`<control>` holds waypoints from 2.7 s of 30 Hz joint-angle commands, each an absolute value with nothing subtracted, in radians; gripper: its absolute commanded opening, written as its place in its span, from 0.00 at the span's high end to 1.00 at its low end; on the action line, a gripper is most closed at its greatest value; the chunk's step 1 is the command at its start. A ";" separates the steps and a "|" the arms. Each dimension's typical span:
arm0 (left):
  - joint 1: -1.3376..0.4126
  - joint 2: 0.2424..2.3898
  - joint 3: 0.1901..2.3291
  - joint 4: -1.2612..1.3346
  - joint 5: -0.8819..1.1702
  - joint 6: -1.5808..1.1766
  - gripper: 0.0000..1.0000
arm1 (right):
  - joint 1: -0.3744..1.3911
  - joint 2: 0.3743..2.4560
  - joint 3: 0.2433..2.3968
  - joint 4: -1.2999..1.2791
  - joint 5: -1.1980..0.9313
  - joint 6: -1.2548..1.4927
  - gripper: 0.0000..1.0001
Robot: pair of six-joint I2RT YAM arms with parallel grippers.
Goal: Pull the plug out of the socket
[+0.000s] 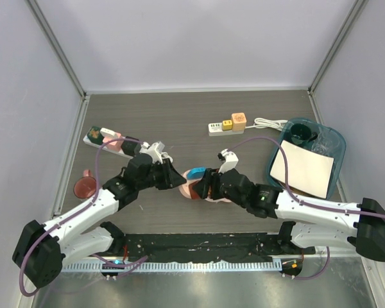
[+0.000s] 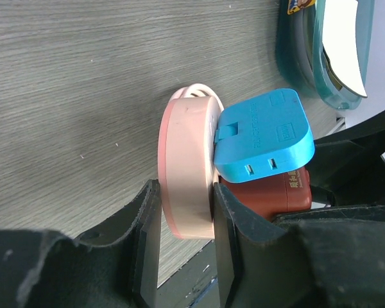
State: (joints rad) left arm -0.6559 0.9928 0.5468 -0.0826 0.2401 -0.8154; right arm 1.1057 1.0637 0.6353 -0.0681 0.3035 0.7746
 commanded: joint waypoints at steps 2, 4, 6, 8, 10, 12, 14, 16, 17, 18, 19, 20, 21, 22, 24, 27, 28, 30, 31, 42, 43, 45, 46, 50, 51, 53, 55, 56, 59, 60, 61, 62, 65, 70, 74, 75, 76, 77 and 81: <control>-0.666 1.014 0.560 0.035 0.353 -0.871 0.91 | 1.106 1.074 0.695 0.090 0.291 0.790 0.93; -0.666 1.025 0.571 0.015 0.353 -0.885 0.71 | 1.106 1.059 0.693 0.104 0.307 0.804 0.94; -0.664 1.026 0.566 0.012 0.357 -0.884 0.65 | 1.106 1.040 0.693 0.118 0.308 0.804 0.96; -0.666 1.014 0.557 0.018 0.350 -0.891 0.51 | 1.104 1.032 0.696 0.126 0.305 0.802 0.96; -0.666 1.000 0.545 0.021 0.342 -0.894 0.46 | 1.106 1.022 0.698 0.118 0.305 0.799 0.96; -0.666 0.974 0.531 0.026 0.333 -0.894 0.45 | 1.106 1.019 0.693 0.115 0.302 0.799 0.96; -0.666 0.957 0.520 0.031 0.318 -0.896 0.41 | 1.106 1.019 0.681 0.121 0.296 0.807 0.96; -0.666 0.959 0.520 0.026 0.314 -0.890 0.41 | 1.104 1.022 0.670 0.135 0.293 0.811 0.96; -0.666 0.962 0.522 0.025 0.318 -0.890 0.41 | 1.106 1.023 0.666 0.141 0.291 0.815 0.96; -0.666 0.968 0.520 0.022 0.321 -0.888 0.41 | 1.106 1.022 0.663 0.147 0.290 0.819 0.96; -0.666 0.974 0.522 0.018 0.321 -0.888 0.41 | 1.106 1.023 0.657 0.156 0.288 0.819 0.96; -0.666 0.979 0.522 0.014 0.324 -0.887 0.42 | 1.106 1.025 0.655 0.158 0.288 0.819 0.96; -0.666 0.982 0.519 0.008 0.325 -0.885 0.42 | 1.106 1.026 0.655 0.160 0.288 0.818 0.96; -0.666 0.979 0.518 0.003 0.321 -0.885 0.43 | 1.106 1.028 0.655 0.160 0.288 0.821 0.96; -0.666 0.970 0.518 -0.035 0.296 -0.881 0.43 | 1.106 1.029 0.657 0.158 0.293 0.818 0.96; -0.666 0.940 0.512 -0.064 0.262 -0.873 0.43 | 1.106 1.031 0.658 0.156 0.298 0.819 0.96; -0.666 0.924 0.508 -0.061 0.259 -0.873 0.43 | 1.106 1.031 0.655 0.160 0.298 0.818 0.96; -0.666 0.911 0.488 -0.037 0.253 -0.880 0.44 | 1.106 1.029 0.655 0.167 0.293 0.819 0.96; -0.666 0.908 0.483 -0.031 0.250 -0.890 0.44 | 1.106 1.029 0.653 0.175 0.288 0.818 0.96; -0.666 0.963 0.494 0.038 0.287 -0.905 1.00 | 1.104 1.049 0.679 0.106 0.279 0.799 0.86; -0.666 0.959 0.494 0.040 0.282 -0.908 1.00 | 1.106 1.055 0.684 0.072 0.284 0.799 0.81; -0.666 0.951 0.488 0.054 0.282 -0.919 1.00 | 1.106 1.060 0.680 0.061 0.285 0.810 0.67; -0.666 0.950 0.486 0.058 0.282 -0.923 1.00 | 1.106 1.060 0.672 0.066 0.281 0.816 0.61; -0.666 0.946 0.485 0.081 0.287 -0.945 1.00 | 1.106 1.072 0.657 0.094 0.256 0.827 0.43; -0.666 0.948 0.488 0.083 0.288 -0.945 1.00 | 1.106 1.086 0.658 0.097 0.255 0.827 0.41; -0.666 0.954 0.497 0.078 0.290 -0.946 1.00 | 1.106 1.101 0.670 0.094 0.255 0.825 0.40; -0.664 0.954 0.503 0.074 0.285 -0.942 1.00 | 1.106 1.130 0.689 0.080 0.253 0.821 0.39; -0.666 0.956 0.506 0.068 0.281 -0.942 1.00 | 1.106 1.141 0.695 0.077 0.252 0.821 0.36; -0.666 0.950 0.502 0.057 0.262 -0.936 1.00 | 1.104 1.166 0.712 0.068 0.242 0.824 0.34; -0.666 0.946 0.500 0.057 0.252 -0.934 1.00 | 1.106 1.170 0.716 0.055 0.250 0.825 0.34; -0.666 0.946 0.499 0.054 0.249 -0.933 1.00 | 1.104 1.173 0.719 0.046 0.256 0.828 0.34; -0.666 0.940 0.497 0.052 0.244 -0.930 1.00 | 1.106 1.175 0.724 0.037 0.261 0.830 0.32; -0.664 0.931 0.497 0.043 0.222 -0.920 1.00 | 1.106 1.183 0.741 0.011 0.267 0.828 0.26; -0.666 0.925 0.496 0.041 0.212 -0.916 1.00 | 1.106 1.207 0.758 0.012 0.239 0.825 0.25; -0.666 0.905 0.486 0.041 0.204 -0.916 1.00 | 1.106 1.242 0.764 0.006 0.218 0.836 0.22; -0.666 0.897 0.485 0.043 0.203 -0.911 1.00 | 1.106 1.247 0.764 0.008 0.216 0.835 0.22; -0.666 0.894 0.485 0.041 0.199 -0.908 1.00 | 1.106 1.252 0.764 0.006 0.215 0.836 0.22; -0.666 0.891 0.486 0.034 0.192 -0.904 1.00 | 1.104 1.253 0.764 0.006 0.212 0.833 0.23; -0.664 0.873 0.480 0.008 0.169 -0.891 1.00 | 1.106 1.247 0.743 0.020 0.210 0.839 0.57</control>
